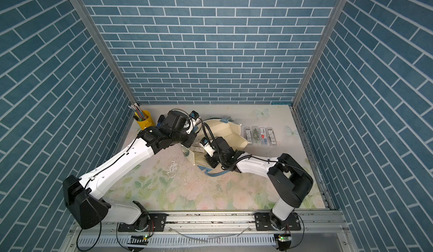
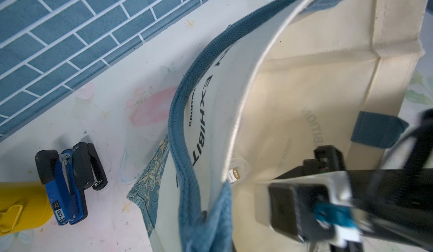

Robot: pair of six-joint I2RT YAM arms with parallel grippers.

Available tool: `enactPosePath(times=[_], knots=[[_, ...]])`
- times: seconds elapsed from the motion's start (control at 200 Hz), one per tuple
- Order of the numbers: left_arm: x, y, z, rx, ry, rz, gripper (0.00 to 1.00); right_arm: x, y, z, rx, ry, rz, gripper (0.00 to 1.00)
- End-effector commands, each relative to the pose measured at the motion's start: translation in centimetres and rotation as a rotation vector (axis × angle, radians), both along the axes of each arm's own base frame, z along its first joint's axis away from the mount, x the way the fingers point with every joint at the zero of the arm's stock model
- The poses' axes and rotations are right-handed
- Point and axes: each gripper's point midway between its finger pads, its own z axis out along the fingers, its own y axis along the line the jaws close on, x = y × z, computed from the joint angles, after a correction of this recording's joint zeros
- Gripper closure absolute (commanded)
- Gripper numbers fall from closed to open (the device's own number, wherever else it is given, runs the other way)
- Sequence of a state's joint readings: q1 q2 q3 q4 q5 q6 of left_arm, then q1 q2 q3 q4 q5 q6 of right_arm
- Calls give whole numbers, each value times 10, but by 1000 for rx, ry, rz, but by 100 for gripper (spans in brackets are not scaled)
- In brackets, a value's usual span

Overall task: Take out the compass set from the canvas bag
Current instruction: Adjust the canvas bag at the center of the board.

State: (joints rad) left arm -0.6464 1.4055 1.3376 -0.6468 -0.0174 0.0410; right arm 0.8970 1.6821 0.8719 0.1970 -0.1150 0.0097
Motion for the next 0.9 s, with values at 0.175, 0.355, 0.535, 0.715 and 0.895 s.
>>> enactPosePath(times=[0.175, 0.355, 0.535, 0.715, 0.895], knots=[[-3, -7, 26, -100, -79, -22, 100, -6, 3, -41, 101, 76, -105, 75], [-4, -9, 22, -116, -76, -32, 100, 32, -5, 1, 224, 41, -267, 74], [-7, -12, 20, -132, -79, -51, 100, 73, -22, 20, 441, 136, -560, 69], [-9, -14, 16, -139, -69, -67, 100, 85, -17, 30, 528, 170, -583, 61], [-12, -15, 17, -139, -72, -81, 100, 73, 6, 35, 366, 59, -255, 55]])
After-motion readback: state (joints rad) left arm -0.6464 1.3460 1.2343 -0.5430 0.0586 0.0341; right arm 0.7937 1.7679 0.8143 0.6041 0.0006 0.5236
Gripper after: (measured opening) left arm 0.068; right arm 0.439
